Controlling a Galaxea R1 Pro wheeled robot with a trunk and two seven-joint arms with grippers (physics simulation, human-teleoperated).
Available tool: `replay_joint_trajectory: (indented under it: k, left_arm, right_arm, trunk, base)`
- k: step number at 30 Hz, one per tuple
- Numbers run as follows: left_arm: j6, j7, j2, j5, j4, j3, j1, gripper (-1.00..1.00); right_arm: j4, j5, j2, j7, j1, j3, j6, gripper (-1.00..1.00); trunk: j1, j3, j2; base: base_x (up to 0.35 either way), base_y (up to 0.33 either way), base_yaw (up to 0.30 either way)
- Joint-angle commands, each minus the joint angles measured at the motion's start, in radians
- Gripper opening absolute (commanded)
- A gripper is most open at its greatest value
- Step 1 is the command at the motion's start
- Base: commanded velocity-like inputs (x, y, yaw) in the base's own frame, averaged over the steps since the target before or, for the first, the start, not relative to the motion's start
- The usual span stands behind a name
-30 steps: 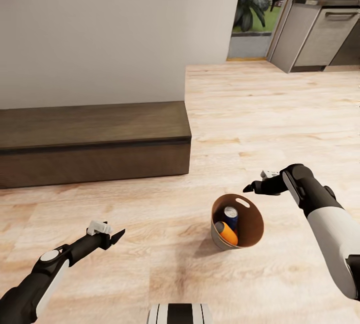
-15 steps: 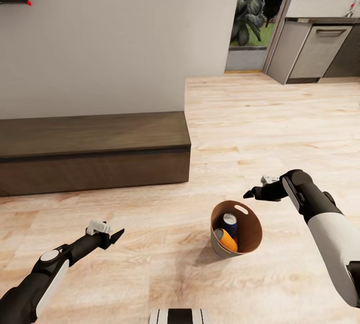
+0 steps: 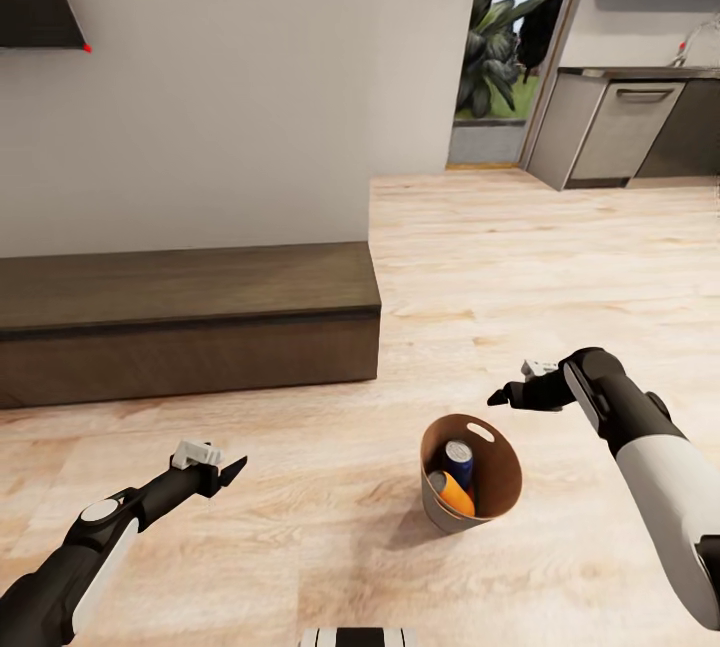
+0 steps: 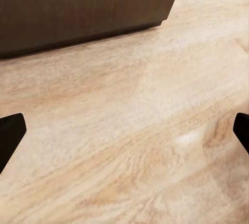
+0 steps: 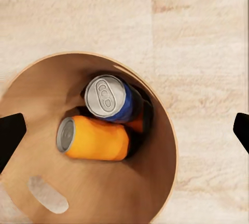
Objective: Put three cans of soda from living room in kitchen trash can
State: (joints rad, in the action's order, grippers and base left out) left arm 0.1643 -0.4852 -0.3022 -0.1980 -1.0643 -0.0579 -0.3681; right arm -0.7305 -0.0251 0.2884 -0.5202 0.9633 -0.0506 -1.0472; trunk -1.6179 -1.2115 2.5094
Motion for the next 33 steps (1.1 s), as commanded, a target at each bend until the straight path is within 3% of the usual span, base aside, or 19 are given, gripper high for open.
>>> replay_joint_trajectory:
  k: [1, 33]
  left_arm:
    - [0.0, 0.0, 0.0, 0.0, 0.0, 0.0, 0.0, 1.0]
    - [0.001, 0.007, 0.0, 0.0, 0.021, 0.0, 0.0, 1.0]
  right_arm:
    - [-0.004, 0.0, 0.0, 0.0, -0.003, 0.0, 0.0, 1.0]
    - [-0.029, -0.001, 0.002, -0.004, -0.054, 0.008, 0.0, 1.0]
  trunk:
    - [0.0, 0.004, 0.0]
    - [0.015, 0.12, -0.008]
  base:
    - [0.0, 0.0, 0.0]
    - [0.0, 0.0, 0.0]
